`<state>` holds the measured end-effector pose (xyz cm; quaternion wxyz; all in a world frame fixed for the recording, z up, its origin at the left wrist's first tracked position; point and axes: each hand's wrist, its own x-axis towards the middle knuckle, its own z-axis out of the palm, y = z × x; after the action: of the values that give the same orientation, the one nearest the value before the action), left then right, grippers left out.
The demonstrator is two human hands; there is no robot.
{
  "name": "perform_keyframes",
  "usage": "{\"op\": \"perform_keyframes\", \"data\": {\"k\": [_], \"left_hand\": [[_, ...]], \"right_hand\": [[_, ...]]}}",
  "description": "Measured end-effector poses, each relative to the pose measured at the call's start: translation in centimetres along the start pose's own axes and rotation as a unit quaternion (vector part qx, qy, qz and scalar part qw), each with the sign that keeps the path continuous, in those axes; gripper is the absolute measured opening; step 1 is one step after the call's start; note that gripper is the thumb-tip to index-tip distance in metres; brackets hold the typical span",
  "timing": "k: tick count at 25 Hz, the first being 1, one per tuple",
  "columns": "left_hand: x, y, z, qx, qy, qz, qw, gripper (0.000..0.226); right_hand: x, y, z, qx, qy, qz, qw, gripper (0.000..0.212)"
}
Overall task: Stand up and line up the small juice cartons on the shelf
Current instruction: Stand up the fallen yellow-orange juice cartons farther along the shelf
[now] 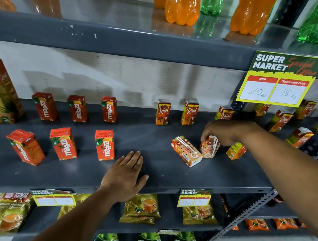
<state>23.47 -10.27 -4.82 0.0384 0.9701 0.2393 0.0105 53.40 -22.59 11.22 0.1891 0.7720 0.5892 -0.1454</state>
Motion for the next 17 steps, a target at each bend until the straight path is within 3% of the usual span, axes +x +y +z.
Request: {"op": "perform_keyframes", "data": {"k": [6,10,17], "left_hand": [[-0.1,0.0,0.0,0.004,-0.001,-0.004,1.000,0.080],[0.0,-0.1,-0.1,0.005,0.000,0.000,1.000,0.080],[0.0,-0.1,0.0,0.005,0.001,0.001,1.000,0.083]], "right_hand": [[0.2,0.4,-0.3,0.000,0.009,0.056,0.998,0.043],[-0.1,0.8,-0.2,0.037,0.038,0.129,0.990,0.052],[0.5,0.4,0.9,0.004,0.079,0.228,0.970,0.060]]}}
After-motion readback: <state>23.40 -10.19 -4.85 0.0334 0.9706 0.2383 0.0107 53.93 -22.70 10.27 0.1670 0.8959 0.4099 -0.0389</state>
